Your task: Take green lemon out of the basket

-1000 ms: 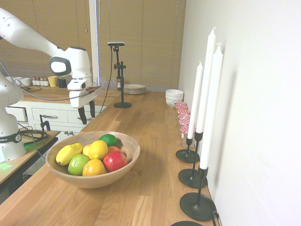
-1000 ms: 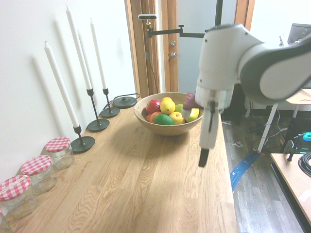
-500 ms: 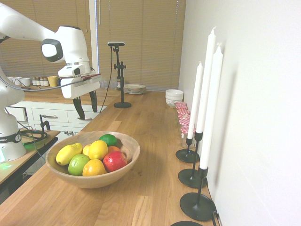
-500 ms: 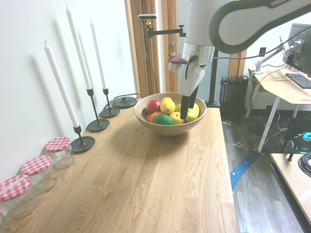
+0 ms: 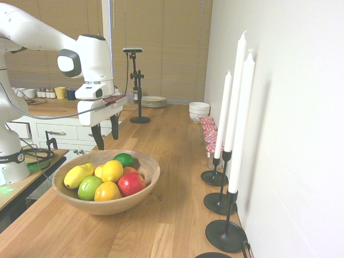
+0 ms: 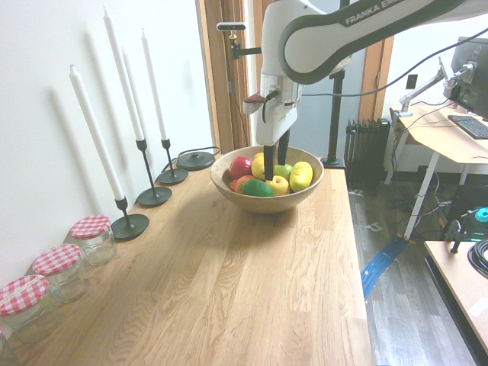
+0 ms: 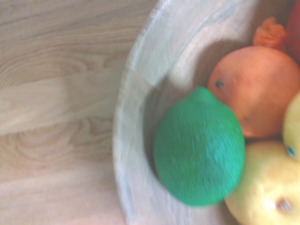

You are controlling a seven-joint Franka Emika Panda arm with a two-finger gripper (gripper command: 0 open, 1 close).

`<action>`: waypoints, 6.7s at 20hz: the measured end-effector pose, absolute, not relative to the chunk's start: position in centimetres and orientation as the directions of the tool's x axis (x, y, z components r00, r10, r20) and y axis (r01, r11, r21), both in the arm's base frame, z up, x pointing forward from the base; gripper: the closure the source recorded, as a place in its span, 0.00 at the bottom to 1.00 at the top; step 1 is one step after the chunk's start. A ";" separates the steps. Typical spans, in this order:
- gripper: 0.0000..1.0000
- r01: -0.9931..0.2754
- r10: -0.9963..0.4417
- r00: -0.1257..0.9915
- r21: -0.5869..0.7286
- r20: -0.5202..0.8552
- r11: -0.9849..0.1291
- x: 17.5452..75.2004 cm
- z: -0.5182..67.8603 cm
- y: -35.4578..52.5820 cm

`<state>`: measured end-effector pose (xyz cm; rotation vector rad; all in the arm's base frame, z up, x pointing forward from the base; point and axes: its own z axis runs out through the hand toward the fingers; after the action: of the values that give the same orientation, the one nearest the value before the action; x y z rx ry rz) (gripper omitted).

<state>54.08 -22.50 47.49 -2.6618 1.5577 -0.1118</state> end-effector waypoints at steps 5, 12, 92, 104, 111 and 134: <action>0.00 -0.868 -0.871 0.492 -0.072 0.005 -0.491 55.2 44.8 -23.5; 1.00 -0.866 -0.868 0.497 -0.074 -0.006 -0.495 56.4 43.0 -24.2; 0.00 -0.841 -0.842 0.539 -0.069 -0.016 -0.537 59.5 41.0 -26.1; 1.00 -0.839 -0.840 0.543 -0.071 -0.017 -0.540 59.7 40.1 -26.3; 1.00 -0.839 -0.841 0.541 -0.077 -0.024 -0.538 59.5 39.8 -26.7; 1.00 -0.779 -0.800 0.595 -0.190 0.077 -0.598 59.9 52.7 -20.6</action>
<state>59.87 -20.56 52.73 -2.6820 1.3346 -0.2330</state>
